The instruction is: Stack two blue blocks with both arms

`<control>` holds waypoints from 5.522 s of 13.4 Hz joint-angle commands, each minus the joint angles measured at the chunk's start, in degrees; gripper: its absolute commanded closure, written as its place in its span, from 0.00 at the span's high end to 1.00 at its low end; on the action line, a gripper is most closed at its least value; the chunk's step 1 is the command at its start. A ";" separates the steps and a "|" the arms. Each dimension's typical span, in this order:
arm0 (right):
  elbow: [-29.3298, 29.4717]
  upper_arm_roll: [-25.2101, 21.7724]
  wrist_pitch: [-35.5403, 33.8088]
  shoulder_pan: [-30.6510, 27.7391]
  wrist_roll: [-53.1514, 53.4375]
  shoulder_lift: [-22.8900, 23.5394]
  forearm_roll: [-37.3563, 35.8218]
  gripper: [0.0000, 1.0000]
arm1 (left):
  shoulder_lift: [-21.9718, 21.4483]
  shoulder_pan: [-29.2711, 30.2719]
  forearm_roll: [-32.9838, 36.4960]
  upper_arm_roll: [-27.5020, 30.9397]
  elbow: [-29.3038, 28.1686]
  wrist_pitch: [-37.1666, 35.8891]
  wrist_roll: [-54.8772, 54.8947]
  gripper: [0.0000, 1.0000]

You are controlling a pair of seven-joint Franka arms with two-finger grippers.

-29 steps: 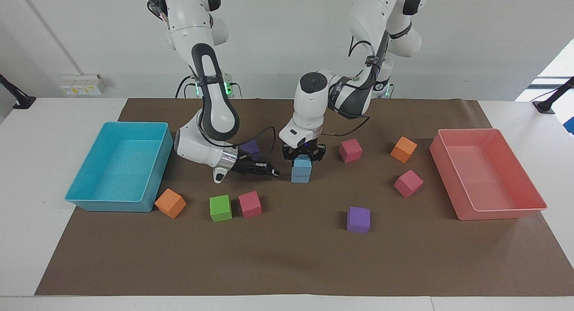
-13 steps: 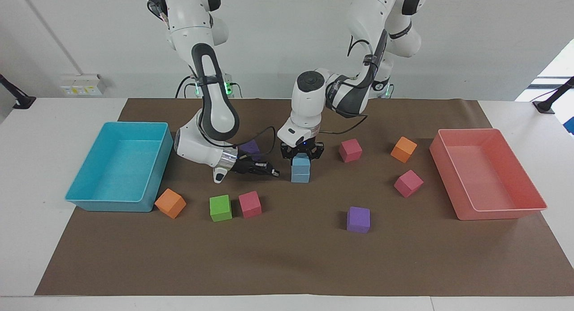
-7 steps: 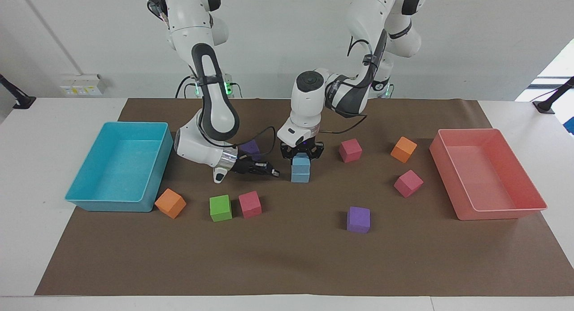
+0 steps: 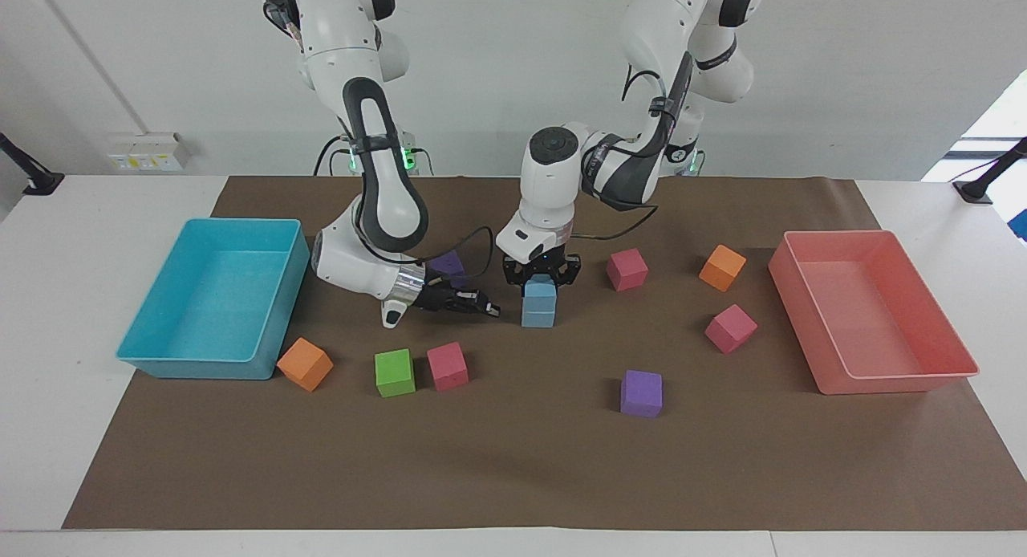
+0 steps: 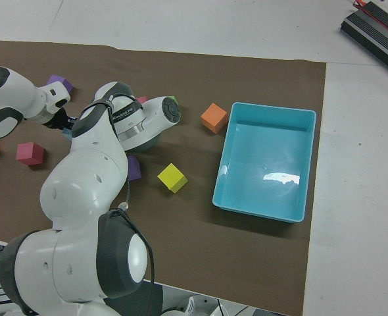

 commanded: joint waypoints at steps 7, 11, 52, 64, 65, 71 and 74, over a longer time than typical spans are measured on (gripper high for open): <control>-0.17 0.45 -0.09 -0.65 -2.04 -0.09 1.66 0.00 | -0.23 -0.52 1.39 0.86 1.20 0.01 -0.82 1.00; -0.17 0.36 0.09 -0.39 -2.04 0.00 1.66 0.00 | -5.93 1.32 1.30 1.30 0.59 -2.87 -0.03 1.00; 13.00 -1.49 -25.12 -17.79 18.35 -26.45 -73.40 1.00 | -22.21 34.46 -3.97 2.27 15.18 -41.56 44.71 1.00; 26.10 -0.79 -40.85 -17.61 14.92 -28.04 -76.13 1.00 | -22.47 34.46 -3.62 2.53 14.56 -41.91 44.80 1.00; 26.72 -0.87 -41.65 -17.61 14.92 -28.39 -76.04 1.00 | -22.47 34.46 -3.62 2.53 14.56 -41.82 44.88 1.00; 25.93 -0.78 -41.04 -17.26 15.19 -30.50 -75.16 1.00 | -22.65 34.55 -3.62 2.62 14.12 -42.00 44.97 1.00; 25.41 -0.87 -41.04 -17.35 15.19 -30.85 -75.16 1.00 | -22.65 34.55 -3.62 2.62 14.21 -42.09 44.97 1.00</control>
